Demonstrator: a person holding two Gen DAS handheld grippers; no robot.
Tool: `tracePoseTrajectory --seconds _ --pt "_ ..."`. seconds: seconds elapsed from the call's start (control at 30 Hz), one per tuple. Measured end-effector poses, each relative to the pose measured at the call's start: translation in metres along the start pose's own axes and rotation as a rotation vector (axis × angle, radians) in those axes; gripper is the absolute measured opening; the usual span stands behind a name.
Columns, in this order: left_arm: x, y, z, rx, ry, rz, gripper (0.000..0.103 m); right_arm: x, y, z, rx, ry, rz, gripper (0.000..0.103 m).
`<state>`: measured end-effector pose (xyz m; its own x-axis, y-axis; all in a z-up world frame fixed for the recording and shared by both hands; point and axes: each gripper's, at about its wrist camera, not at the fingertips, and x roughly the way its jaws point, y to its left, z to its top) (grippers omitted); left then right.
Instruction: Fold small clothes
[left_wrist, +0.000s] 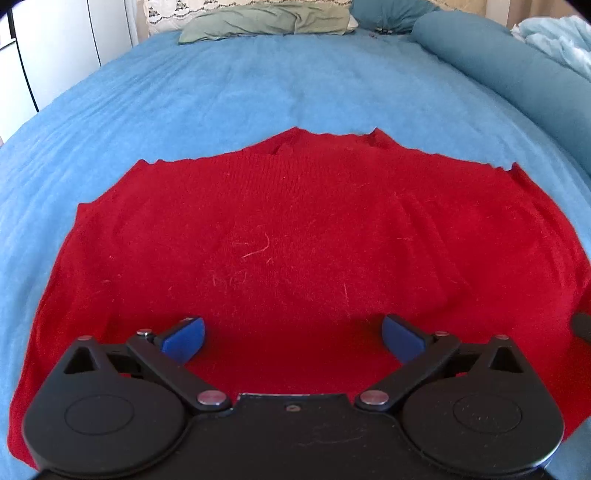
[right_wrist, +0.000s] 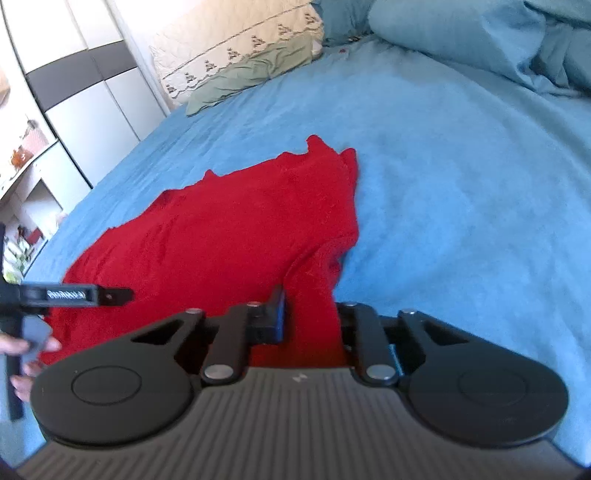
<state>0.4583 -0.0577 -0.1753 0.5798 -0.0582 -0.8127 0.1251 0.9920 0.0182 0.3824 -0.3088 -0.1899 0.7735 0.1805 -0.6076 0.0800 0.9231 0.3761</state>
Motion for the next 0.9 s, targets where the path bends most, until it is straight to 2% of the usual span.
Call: tracePoseTrajectory --seconds 0.13,0.23,0.3,0.43,0.53,0.6,0.73,0.8,0.83,0.87,0.9 --pt "0.003 0.001 0.010 0.000 0.048 0.005 0.103 -0.013 0.022 0.023 0.046 0.000 -0.019 0.026" --pt "-0.011 0.018 0.013 -0.044 0.042 -0.069 0.101 -0.027 0.061 0.057 0.043 -0.030 0.006 0.026" --pt "-0.027 0.039 0.009 -0.077 0.009 -0.097 0.101 -0.033 0.105 0.078 -0.024 -0.053 0.039 0.026" --pt "-0.060 0.094 -0.007 -0.089 -0.032 -0.031 0.101 -0.020 0.213 0.091 -0.212 -0.050 0.115 0.025" --pt "-0.076 0.135 -0.029 -0.080 -0.048 0.019 0.101 0.013 0.294 0.066 -0.357 -0.005 0.191 0.025" --pt "-0.079 0.157 -0.046 -0.084 -0.032 0.016 0.101 0.043 0.330 0.038 -0.432 0.054 0.206 0.025" --pt "-0.081 0.181 -0.075 -0.088 -0.019 0.005 0.101 0.107 0.366 -0.028 -0.535 0.217 0.175 0.027" --pt "-0.082 0.187 -0.084 -0.099 -0.027 -0.009 0.101 0.111 0.369 -0.045 -0.587 0.189 0.169 0.037" --pt "-0.083 0.191 -0.087 -0.110 -0.033 -0.026 0.101 0.107 0.369 -0.045 -0.591 0.171 0.183 0.054" --pt "-0.086 0.192 -0.089 -0.122 -0.040 -0.037 0.101 0.103 0.368 -0.042 -0.585 0.181 0.219 0.078" --pt "-0.088 0.193 -0.091 -0.133 -0.047 -0.050 0.101 0.099 0.367 -0.038 -0.572 0.186 0.244 0.084"
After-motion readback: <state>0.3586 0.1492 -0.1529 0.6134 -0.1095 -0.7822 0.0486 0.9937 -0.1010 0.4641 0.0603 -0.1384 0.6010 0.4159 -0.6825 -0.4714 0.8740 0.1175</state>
